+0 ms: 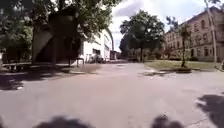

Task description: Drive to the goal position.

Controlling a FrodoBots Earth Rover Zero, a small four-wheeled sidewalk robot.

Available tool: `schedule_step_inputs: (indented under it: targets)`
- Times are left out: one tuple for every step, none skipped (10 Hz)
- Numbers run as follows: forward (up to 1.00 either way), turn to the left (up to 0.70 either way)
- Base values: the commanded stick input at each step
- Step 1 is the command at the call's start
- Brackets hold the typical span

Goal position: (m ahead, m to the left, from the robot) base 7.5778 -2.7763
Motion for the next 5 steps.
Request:
schedule_step_inputs:
  targets:
    - [0.85,0.01]
    - [0.85,0.01]
    - [0.85,0.01]
    - [0.85,0.01]
    - [0.85,0.01]
